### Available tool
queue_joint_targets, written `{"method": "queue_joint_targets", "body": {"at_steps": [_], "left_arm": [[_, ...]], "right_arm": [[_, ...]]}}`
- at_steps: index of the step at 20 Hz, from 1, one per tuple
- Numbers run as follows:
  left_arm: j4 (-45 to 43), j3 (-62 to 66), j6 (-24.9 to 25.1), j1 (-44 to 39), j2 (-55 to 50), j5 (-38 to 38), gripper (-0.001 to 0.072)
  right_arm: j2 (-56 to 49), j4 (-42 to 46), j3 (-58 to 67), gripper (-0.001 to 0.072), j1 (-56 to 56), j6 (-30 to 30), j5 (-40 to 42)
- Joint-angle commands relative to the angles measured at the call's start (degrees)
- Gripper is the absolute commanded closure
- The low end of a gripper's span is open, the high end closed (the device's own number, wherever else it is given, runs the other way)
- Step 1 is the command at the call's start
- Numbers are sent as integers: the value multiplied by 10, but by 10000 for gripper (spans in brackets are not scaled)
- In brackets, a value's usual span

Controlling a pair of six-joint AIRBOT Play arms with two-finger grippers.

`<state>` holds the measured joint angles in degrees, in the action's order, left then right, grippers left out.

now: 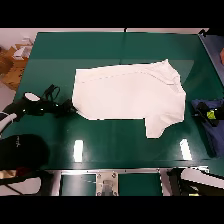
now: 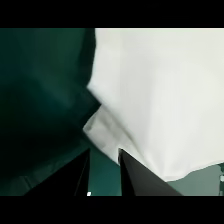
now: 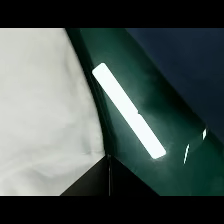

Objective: Fold the shirts.

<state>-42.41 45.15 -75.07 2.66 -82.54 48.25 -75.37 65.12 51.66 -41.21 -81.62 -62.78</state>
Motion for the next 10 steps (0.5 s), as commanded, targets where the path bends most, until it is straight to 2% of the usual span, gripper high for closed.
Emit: {"method": "queue_joint_targets", "body": {"at_steps": [1,2,3,4,6,10], "left_arm": [[45,-3,29,0,-28,-35,456],[47,-3,37,0,-29,-34,457],[43,-3,37,0,-29,-26,489],[33,-3,39,0,-28,-11,681],[-17,-2,21,0,-17,31,687],[-191,-2,-87,0,77,109,686]], "right_arm": [[0,-2,-2,690,0,9,9],[0,-2,-2,690,0,9,9],[0,-2,-2,690,0,9,9],[0,-2,-2,690,0,9,9],[0,-2,-2,690,0,9,5],[0,-2,-2,696,0,9,1]]}}
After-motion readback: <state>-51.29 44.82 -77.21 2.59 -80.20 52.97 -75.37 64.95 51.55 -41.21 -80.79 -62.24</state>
